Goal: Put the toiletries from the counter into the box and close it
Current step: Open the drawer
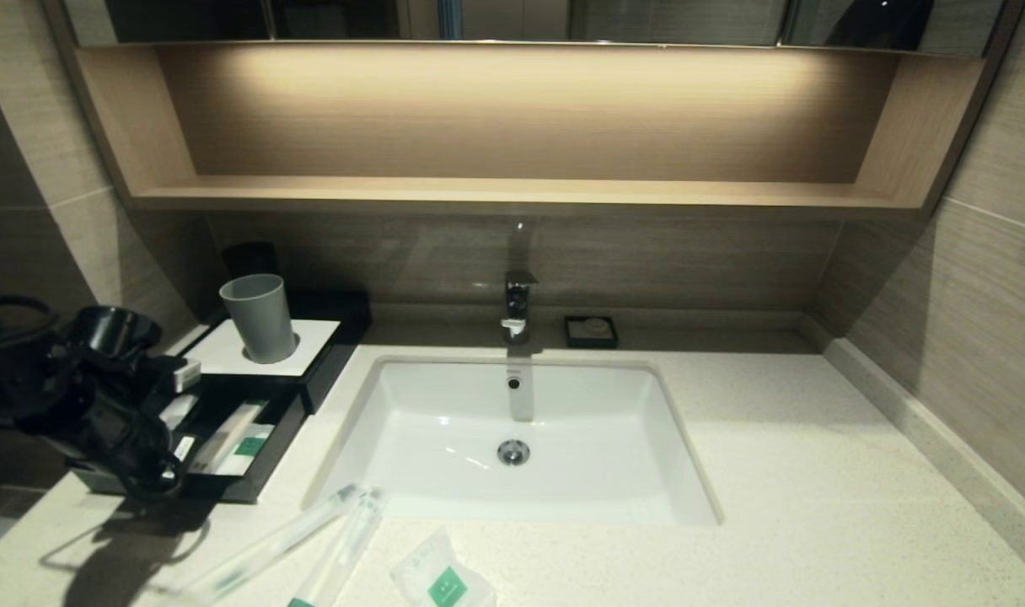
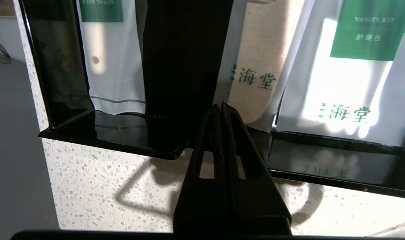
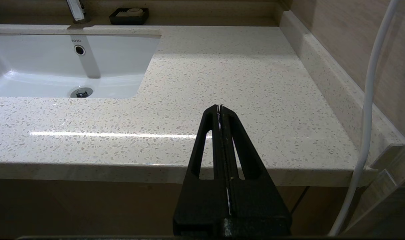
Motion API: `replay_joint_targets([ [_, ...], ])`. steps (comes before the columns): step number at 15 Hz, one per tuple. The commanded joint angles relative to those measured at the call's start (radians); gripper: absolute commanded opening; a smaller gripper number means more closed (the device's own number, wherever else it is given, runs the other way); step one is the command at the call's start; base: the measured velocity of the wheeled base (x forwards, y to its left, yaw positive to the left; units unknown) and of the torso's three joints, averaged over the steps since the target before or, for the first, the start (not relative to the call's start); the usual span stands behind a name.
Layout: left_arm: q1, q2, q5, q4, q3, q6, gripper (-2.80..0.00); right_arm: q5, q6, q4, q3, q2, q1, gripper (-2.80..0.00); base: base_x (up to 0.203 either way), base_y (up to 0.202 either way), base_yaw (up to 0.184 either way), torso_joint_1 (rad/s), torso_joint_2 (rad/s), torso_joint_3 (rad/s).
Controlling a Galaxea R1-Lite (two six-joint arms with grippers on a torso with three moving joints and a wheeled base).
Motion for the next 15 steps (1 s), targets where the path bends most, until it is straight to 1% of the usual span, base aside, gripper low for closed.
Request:
replay_joint_targets([
  [1,0.0,-0.012,0.001,0.017,0.0,0.009,-2.8,0.0,0.0,0.0,0.002,-0.002,0.0,-2.8,0.0,0.0,0.0,0.0,0.0,0.0],
  [5,0.0,-0.014,0.001,0.058,0.001,0.029,-2.8,0.0,0.0,0.0,0.0,-0.002,0.0,-2.8,0.0,0.0,0.0,0.0,0.0,0.0],
  [13,0.0,-0.057,0.001,0.107,0.011,0.031,-2.8,0.0,0.0,0.0,0.002,-0.002,0.0,-2.8,0.0,0.0,0.0,0.0,0.0,0.0],
  [15,0.0,-0.063,0.001,0.129,0.011,0.044,-2.8,0.0,0.0,0.0,0.002,-0.002,0.0,-2.8,0.0,0.0,0.0,0.0,0.0,0.0],
])
